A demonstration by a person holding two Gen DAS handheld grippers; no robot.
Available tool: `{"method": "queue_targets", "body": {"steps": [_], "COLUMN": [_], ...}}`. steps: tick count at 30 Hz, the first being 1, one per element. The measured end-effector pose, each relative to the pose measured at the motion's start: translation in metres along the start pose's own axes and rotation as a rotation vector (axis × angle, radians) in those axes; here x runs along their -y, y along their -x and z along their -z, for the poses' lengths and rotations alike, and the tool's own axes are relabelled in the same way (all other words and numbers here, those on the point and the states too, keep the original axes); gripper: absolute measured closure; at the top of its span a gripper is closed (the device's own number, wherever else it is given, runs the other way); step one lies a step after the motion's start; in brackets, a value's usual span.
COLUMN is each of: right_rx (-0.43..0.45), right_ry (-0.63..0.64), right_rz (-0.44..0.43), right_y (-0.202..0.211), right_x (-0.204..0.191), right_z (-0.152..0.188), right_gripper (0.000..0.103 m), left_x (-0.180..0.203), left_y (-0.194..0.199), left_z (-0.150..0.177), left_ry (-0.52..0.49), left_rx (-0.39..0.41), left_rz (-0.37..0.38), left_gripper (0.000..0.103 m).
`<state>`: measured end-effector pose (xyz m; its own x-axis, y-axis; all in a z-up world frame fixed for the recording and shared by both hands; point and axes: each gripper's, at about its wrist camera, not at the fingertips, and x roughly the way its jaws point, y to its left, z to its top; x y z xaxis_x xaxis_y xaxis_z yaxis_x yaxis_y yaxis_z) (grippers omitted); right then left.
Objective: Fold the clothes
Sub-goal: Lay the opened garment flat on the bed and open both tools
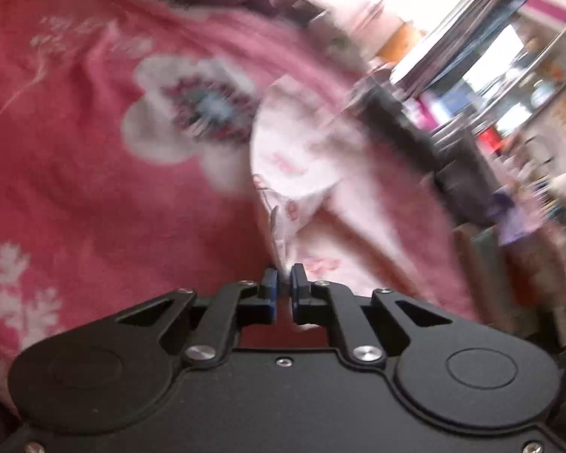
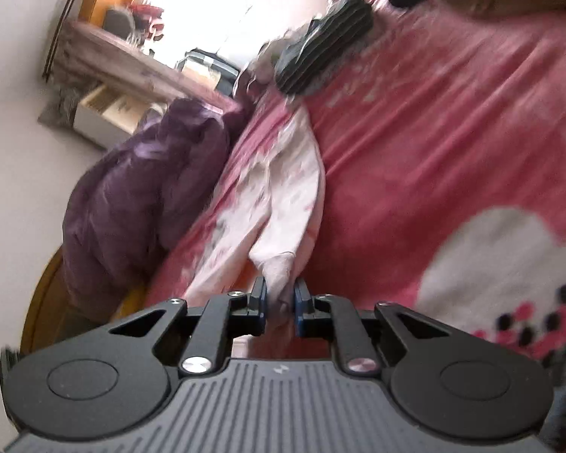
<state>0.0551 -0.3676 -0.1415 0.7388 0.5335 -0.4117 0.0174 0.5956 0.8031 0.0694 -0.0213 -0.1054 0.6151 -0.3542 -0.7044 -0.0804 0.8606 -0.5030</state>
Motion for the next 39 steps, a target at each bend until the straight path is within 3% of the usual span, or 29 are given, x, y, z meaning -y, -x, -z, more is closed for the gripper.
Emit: {"method": "queue_targets", "body": {"steps": [2,4,6,8,10,13,14,15,16,18,25,28,33,38,39], "right_rx": [-0.074,-0.130,-0.110,-0.107,-0.110,-0.144,-0.166,-0.185,-0.213,-0.269,-0.041,0.009,0.062,0.031,0.024], "right_ry": [-0.027,-0.071,-0.081,-0.057,-0.030,-0.005,-0.010,-0.010,-0.002,0.026,0.147,0.155,0.139,0.170,0.180], "right_rz": [0.055,0.102,0.078,0.066,0.054,0.018,-0.006,-0.020,-0.033,-0.053,0.008,0.067,0.106,0.042,0.040], "right_y": [-0.010,-0.017,-0.007,0.000,0.004,0.009,0.011,0.010,0.008,0.003,0.022,0.017,0.001,-0.016,-0.018], "right_x": [0.015,0.030,0.033,0.027,0.020,0.010,0.008,0.005,0.002,-0.001,0.000,0.013,0.031,0.023,0.021], "right_z": [0.006,0.016,0.023,0.026,0.029,0.036,0.039,0.042,0.045,0.051,0.035,0.022,0.013,0.016,0.016], "right_gripper": [0.084,0.083,0.079,0.063,0.056,0.056,0.056,0.054,0.052,0.052,0.050,0.044,0.045,0.010,0.009], "left_x": [-0.015,-0.021,-0.024,-0.025,-0.027,-0.022,-0.018,-0.013,-0.010,-0.004,0.001,-0.002,-0.001,0.010,0.013], "left_y": [-0.018,-0.011,0.001,0.014,0.029,0.057,0.065,0.068,0.069,0.064,0.022,0.001,-0.030,-0.063,-0.069], "left_z": [0.015,0.028,0.036,0.042,0.045,0.049,0.050,0.049,0.048,0.043,-0.001,-0.029,-0.076,-0.120,-0.126], "left_ry": [0.033,0.055,0.058,0.053,0.059,0.075,0.069,0.055,0.039,0.007,-0.091,-0.110,-0.138,-0.209,-0.229], "left_rx": [-0.102,-0.113,-0.114,-0.110,-0.105,-0.097,-0.090,-0.081,-0.070,-0.043,0.079,0.121,0.150,0.164,0.170], "left_rz": [-0.021,-0.022,-0.032,-0.044,-0.043,-0.003,0.011,0.020,0.023,0.019,0.001,0.012,0.015,0.028,0.018], "left_gripper": [0.098,0.098,0.098,0.098,0.097,0.094,0.082,0.059,0.048,0.043,0.043,0.043,0.043,0.043,0.043]}}
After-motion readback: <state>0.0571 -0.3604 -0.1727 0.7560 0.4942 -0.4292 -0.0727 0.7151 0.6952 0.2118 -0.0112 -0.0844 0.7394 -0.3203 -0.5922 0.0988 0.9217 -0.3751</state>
